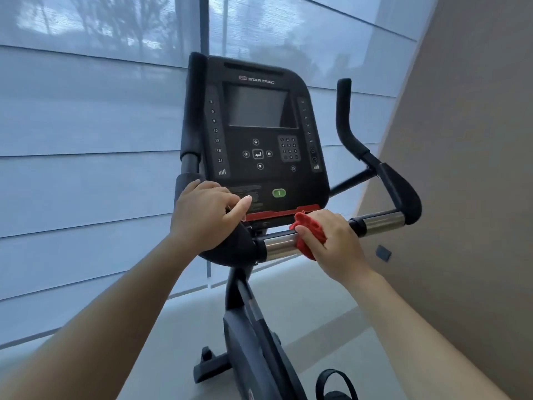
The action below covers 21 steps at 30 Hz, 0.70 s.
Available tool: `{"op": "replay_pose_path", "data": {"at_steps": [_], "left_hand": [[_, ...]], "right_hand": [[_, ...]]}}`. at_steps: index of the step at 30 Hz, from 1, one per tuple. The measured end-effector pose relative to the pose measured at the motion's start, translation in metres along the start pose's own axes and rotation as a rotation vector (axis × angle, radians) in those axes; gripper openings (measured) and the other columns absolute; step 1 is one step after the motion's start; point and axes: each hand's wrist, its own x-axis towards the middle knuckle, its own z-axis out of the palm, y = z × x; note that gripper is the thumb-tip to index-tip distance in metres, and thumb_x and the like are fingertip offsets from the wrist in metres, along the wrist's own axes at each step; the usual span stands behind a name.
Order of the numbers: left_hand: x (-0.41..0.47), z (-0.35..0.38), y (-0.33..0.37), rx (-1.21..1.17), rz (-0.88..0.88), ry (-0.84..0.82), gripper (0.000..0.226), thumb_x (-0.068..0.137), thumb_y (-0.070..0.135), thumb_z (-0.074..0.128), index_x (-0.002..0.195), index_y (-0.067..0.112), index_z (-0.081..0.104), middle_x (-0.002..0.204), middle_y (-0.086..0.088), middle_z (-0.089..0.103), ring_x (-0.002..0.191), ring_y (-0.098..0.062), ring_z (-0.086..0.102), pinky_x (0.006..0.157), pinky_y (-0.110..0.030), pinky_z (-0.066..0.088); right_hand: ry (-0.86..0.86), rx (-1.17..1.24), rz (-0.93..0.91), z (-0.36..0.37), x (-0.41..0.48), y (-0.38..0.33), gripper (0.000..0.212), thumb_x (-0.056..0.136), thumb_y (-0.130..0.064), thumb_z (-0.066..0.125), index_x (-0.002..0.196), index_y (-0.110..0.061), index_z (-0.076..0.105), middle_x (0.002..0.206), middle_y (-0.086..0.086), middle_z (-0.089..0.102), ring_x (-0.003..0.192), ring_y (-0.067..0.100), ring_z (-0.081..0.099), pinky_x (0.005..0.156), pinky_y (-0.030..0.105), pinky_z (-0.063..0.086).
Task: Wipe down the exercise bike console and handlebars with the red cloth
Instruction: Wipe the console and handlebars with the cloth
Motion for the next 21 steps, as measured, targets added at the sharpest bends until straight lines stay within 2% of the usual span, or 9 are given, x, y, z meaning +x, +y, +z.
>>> {"op": "replay_pose_path", "data": {"at_steps": [5, 10, 13, 17, 21], "left_hand": [[0.006, 0.001, 0.001, 0.040, -0.038, 0.001, 0.052, 0.093, 0.055, 0.030, 0.060, 0.033, 0.064, 0.077, 0.013, 0.066, 0.098, -0.007, 0.050, 0.091, -0.025, 0.027], [0.007, 0.001, 0.002, 0.064, -0.042, 0.009, 0.049, 0.093, 0.051, 0.038, 0.054, 0.033, 0.063, 0.072, 0.014, 0.064, 0.096, -0.007, 0.048, 0.082, -0.023, 0.023], [0.007, 0.001, 0.003, 0.091, -0.056, -0.004, 0.045, 0.090, 0.050, 0.043, 0.056, 0.030, 0.064, 0.071, 0.015, 0.063, 0.096, -0.008, 0.048, 0.082, -0.023, 0.024], [0.004, 0.001, 0.003, 0.092, -0.040, -0.004, 0.036, 0.088, 0.045, 0.048, 0.061, 0.029, 0.065, 0.072, 0.014, 0.062, 0.097, -0.009, 0.047, 0.084, -0.023, 0.026], [0.003, 0.004, 0.001, 0.102, -0.003, -0.015, 0.037, 0.089, 0.045, 0.045, 0.064, 0.027, 0.065, 0.072, 0.013, 0.061, 0.097, -0.010, 0.048, 0.091, -0.025, 0.026]], "right_hand": [[0.051, -0.033, -0.151, 0.009, -0.003, 0.004, 0.045, 0.090, -0.057, 0.037, 0.093, -0.019, 0.061, 0.087, -0.005, 0.060, 0.081, 0.010, 0.050, 0.078, 0.021, 0.039], [0.105, -0.014, -0.115, 0.008, -0.002, -0.001, 0.045, 0.091, -0.054, 0.038, 0.086, -0.016, 0.061, 0.081, -0.002, 0.060, 0.076, 0.014, 0.050, 0.074, 0.027, 0.043], [0.123, -0.050, -0.125, 0.019, -0.003, -0.020, 0.044, 0.092, -0.053, 0.037, 0.086, -0.017, 0.061, 0.080, -0.002, 0.060, 0.076, 0.015, 0.051, 0.076, 0.029, 0.042], [0.037, -0.071, -0.171, 0.013, 0.001, -0.018, 0.048, 0.091, -0.057, 0.034, 0.091, -0.019, 0.063, 0.084, -0.004, 0.064, 0.079, 0.015, 0.055, 0.076, 0.027, 0.044], [0.090, -0.053, -0.023, 0.011, 0.006, -0.020, 0.051, 0.091, -0.058, 0.030, 0.076, -0.018, 0.058, 0.072, -0.004, 0.058, 0.069, 0.016, 0.051, 0.068, 0.034, 0.047]]}}
